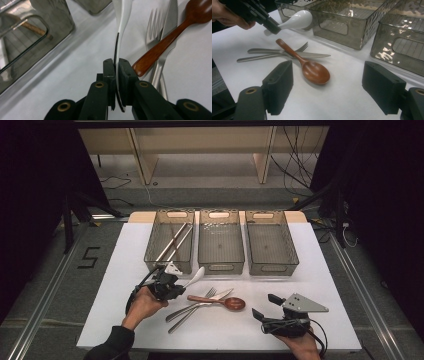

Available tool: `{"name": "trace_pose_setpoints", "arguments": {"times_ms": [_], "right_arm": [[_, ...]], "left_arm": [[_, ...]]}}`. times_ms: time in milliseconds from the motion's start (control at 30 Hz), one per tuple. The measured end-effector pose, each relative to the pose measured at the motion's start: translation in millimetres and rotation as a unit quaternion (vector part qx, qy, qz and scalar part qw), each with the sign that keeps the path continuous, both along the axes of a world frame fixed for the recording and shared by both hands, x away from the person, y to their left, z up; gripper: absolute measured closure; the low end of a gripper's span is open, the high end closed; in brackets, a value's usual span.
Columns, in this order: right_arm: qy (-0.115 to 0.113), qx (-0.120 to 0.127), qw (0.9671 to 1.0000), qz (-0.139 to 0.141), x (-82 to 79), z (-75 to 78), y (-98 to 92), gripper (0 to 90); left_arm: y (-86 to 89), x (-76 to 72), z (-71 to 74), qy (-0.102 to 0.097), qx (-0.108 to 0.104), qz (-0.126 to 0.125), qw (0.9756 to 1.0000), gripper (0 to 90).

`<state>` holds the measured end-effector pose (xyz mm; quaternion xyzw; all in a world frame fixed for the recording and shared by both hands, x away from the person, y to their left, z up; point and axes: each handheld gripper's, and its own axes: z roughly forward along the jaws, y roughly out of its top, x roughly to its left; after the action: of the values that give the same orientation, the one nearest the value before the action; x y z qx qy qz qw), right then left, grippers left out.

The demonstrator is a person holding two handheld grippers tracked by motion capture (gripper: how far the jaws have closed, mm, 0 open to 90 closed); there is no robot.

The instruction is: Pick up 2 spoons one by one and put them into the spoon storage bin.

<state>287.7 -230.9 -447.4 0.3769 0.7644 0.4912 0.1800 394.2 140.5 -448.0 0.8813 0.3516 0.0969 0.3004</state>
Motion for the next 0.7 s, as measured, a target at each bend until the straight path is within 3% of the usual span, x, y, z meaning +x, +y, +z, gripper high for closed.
{"name": "trace_pose_setpoints", "arguments": {"times_ms": [400, 700], "right_arm": [[0.000, 0.003, 1.0000, -0.004, 0.7, -0.4, -0.3, 25.8], [-0.001, 0.007, 0.9999, -0.007, 1.4, -0.9, -0.5, 25.8]], "left_arm": [[0.5, 2.4, 19.4, -0.022, -0.054, 0.008, 0.9983, 84.8], [0.4, 11.3, 30.0, -0.032, -0.070, 0.017, 0.9969, 84.8]]}}
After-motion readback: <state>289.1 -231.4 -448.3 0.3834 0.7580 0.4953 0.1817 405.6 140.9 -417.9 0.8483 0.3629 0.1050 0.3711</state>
